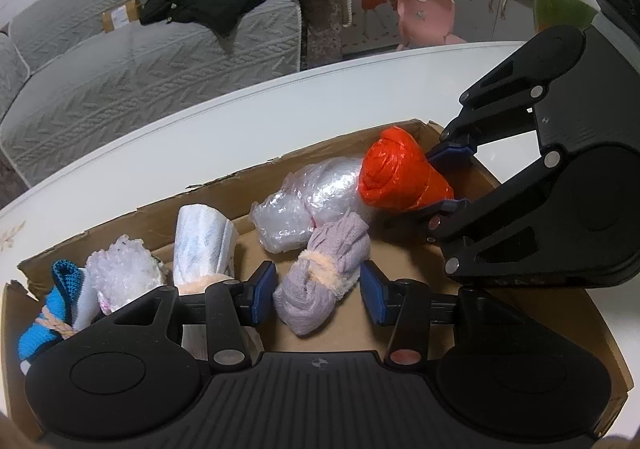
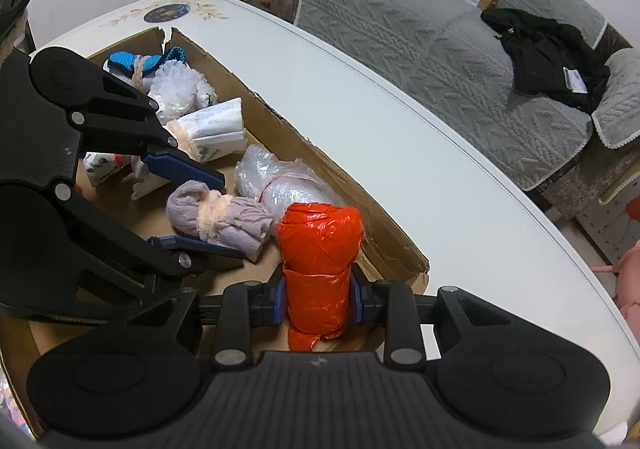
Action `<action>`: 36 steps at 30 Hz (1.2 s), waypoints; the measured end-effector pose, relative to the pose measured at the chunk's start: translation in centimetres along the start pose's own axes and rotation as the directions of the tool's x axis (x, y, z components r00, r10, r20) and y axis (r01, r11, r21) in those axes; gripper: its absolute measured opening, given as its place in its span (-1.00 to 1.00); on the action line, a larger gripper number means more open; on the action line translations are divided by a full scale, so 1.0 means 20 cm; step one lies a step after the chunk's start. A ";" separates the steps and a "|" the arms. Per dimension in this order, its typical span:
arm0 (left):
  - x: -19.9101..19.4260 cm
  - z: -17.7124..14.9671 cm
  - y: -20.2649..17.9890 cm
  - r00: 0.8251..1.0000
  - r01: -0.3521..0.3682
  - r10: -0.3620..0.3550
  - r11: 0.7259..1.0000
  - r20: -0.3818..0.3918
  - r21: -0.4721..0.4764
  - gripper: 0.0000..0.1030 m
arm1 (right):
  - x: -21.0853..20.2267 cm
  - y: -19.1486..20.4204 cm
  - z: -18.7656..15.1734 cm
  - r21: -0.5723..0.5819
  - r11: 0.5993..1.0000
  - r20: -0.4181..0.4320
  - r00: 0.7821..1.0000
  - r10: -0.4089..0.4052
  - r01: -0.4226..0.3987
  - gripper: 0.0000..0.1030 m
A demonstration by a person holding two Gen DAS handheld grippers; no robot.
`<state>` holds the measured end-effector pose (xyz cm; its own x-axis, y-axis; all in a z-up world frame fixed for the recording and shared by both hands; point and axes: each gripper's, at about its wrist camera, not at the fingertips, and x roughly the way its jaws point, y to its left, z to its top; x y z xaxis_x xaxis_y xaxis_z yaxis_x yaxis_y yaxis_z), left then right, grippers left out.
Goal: Organize objects
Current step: 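Open both grippers to release the bundles in the tray and withdraw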
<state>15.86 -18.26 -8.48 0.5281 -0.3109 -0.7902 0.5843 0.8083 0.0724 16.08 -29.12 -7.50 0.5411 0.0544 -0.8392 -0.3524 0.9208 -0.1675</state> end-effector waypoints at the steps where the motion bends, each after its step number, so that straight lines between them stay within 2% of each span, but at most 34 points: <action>1: 0.00 0.00 0.00 1.000 -0.003 0.003 1.000 -0.001 -0.002 0.08 | 0.00 0.00 0.00 0.000 1.000 -0.002 1.000 0.000 0.000 -0.48; 8: 0.00 0.01 0.00 1.000 -0.020 0.020 1.000 -0.003 -0.004 0.15 | 0.00 -0.01 0.00 -0.004 1.000 -0.005 1.000 -0.011 0.011 -0.45; 12: 0.00 0.01 0.00 0.999 -0.032 0.032 0.999 -0.004 -0.004 0.24 | -0.01 -0.01 0.00 0.005 1.000 0.003 1.000 -0.021 0.021 -0.34; 26: -0.04 0.00 0.00 0.998 -0.059 0.059 0.998 0.018 0.007 0.47 | -0.04 -0.02 0.00 0.004 0.999 0.019 0.999 -0.034 0.034 -0.19; 30: -0.08 -0.01 -0.02 0.998 -0.057 0.056 0.998 0.037 0.024 0.57 | -0.07 -0.02 0.00 0.016 1.000 0.042 0.999 -0.028 0.027 0.05; 36: -0.22 -0.04 -0.01 0.995 -0.062 0.061 0.998 0.085 0.019 0.66 | -0.20 0.02 -0.01 0.029 0.999 0.101 0.994 -0.027 0.025 0.08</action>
<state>12.96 -16.68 -5.40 0.6131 -0.3027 -0.7297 0.5615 0.8168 0.1329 13.73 -29.04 -4.36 0.6250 0.0680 -0.7777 -0.3163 0.9328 -0.1727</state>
